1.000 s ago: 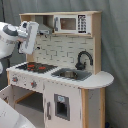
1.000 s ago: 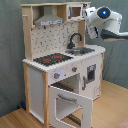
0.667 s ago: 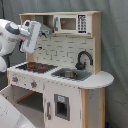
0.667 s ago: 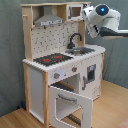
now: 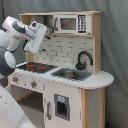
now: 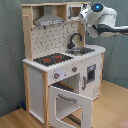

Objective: Play with the kitchen

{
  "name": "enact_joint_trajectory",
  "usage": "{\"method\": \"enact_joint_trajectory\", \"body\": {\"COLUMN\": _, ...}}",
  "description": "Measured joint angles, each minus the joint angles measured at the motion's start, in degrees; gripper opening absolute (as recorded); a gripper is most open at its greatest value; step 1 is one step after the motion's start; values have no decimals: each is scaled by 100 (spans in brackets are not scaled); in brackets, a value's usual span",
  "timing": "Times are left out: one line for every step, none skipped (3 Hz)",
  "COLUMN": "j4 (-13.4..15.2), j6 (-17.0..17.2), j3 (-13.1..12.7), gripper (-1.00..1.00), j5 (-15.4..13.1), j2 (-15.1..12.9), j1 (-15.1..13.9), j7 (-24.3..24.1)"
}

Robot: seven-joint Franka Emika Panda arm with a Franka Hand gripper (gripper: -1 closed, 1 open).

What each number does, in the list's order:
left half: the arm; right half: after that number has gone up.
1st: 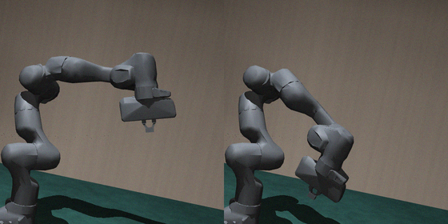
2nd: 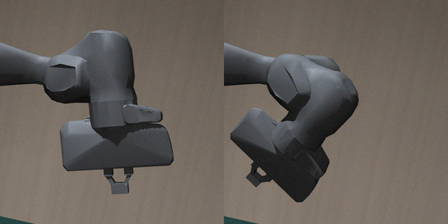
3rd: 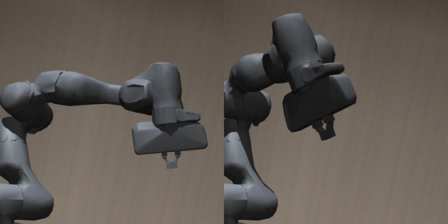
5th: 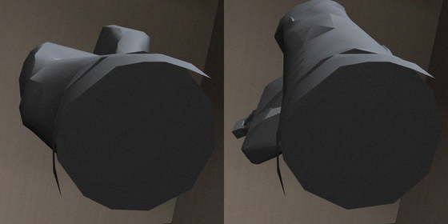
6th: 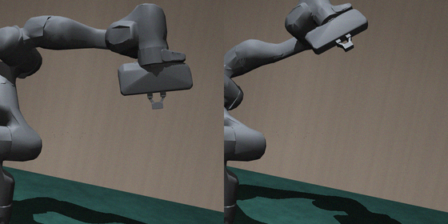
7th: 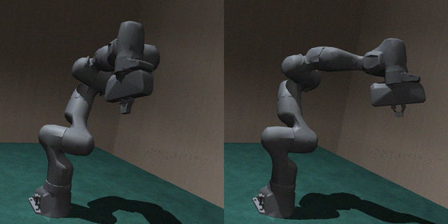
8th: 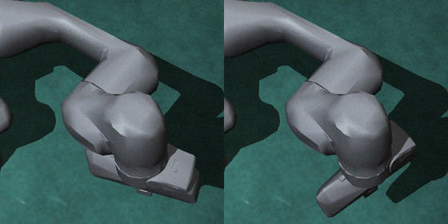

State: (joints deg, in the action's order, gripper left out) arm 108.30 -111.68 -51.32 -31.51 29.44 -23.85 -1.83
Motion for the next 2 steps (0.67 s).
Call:
{"method": "enact_joint_trajectory", "body": {"j4": -25, "j6": 253, "j3": 5, "gripper": 100, "j5": 138, "j2": -306, "j1": 1, "j7": 457}}
{"method": "enact_joint_trajectory", "body": {"j4": -26, "j6": 478, "j3": 39, "gripper": 100, "j5": 295, "j2": -537, "j1": 1, "j7": 916}}
